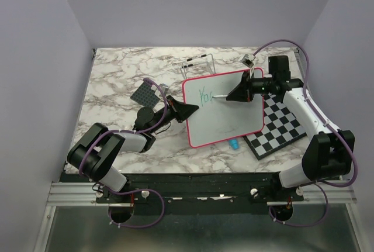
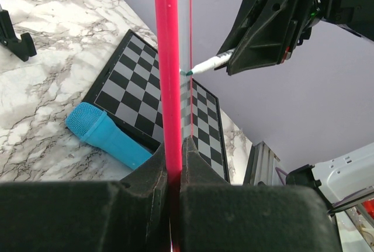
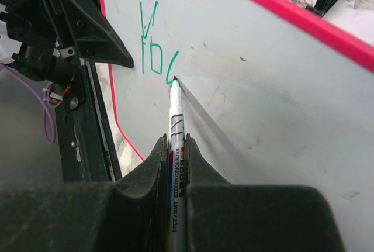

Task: Write a sentence on the whiteboard

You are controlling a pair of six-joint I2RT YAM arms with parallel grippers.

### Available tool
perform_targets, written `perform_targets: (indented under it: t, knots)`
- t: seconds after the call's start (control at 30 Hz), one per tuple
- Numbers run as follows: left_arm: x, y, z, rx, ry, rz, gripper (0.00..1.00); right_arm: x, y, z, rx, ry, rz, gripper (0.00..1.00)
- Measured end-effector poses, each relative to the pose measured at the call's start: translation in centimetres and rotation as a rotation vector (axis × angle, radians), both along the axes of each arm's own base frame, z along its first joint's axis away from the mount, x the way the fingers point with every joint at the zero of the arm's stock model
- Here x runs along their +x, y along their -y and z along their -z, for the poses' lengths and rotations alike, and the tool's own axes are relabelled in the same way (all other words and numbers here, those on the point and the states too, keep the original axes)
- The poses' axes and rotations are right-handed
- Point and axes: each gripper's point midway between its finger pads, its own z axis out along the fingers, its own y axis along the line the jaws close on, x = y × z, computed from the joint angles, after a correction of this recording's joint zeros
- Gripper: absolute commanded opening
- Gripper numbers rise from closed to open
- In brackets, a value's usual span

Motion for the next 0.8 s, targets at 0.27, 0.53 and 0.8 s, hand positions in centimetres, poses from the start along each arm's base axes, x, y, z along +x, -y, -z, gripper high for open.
perform_targets:
  t: [0.27, 0.53, 0.8]
  knots:
    - [0.0, 0.0, 0.0, 0.000, 0.002, 0.001, 0.00, 1.2, 0.1, -1.5, 0.002, 0.040, 0.027, 0.01]
    - [0.0, 0.0, 0.0, -0.001, 0.002, 0.001, 0.00, 1.3, 0.1, -1.6, 0.003, 0.048, 0.028, 0.01]
    - [0.0, 0.0, 0.1, 0.000, -0.002, 0.000, 0.00, 0.0, 0.4, 0.3, -0.020, 0.001, 0.010, 0.00]
